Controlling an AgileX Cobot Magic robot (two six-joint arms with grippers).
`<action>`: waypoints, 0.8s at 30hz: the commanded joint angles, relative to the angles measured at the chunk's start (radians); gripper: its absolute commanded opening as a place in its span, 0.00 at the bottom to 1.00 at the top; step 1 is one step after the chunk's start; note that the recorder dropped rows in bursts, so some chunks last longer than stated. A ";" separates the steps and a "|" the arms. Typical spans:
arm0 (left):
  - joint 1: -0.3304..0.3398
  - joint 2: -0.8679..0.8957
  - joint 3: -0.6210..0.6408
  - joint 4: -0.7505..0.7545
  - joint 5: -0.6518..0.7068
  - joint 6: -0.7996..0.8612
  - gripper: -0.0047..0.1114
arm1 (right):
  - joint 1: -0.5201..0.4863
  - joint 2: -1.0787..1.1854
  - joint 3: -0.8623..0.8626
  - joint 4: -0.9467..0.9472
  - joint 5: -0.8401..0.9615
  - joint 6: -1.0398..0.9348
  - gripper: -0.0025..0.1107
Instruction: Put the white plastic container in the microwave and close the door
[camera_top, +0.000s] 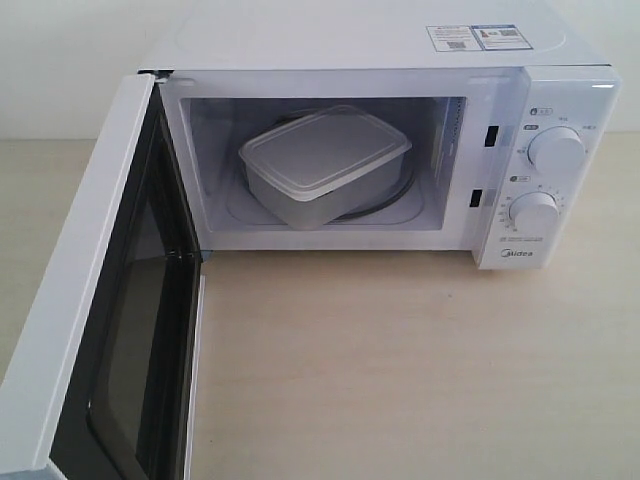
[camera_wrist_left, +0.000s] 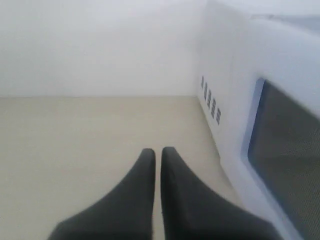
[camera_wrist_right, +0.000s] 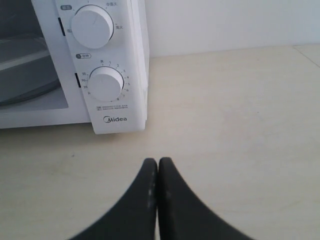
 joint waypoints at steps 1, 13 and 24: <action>0.004 -0.003 -0.225 -0.010 0.161 -0.026 0.08 | -0.003 -0.005 0.000 -0.004 -0.010 -0.004 0.02; -0.002 -0.003 -0.542 -0.054 0.110 -0.152 0.08 | -0.003 -0.005 0.000 -0.004 -0.010 -0.005 0.02; -0.002 0.437 -0.859 0.101 0.494 -0.240 0.08 | -0.003 -0.005 0.000 -0.004 -0.010 -0.002 0.02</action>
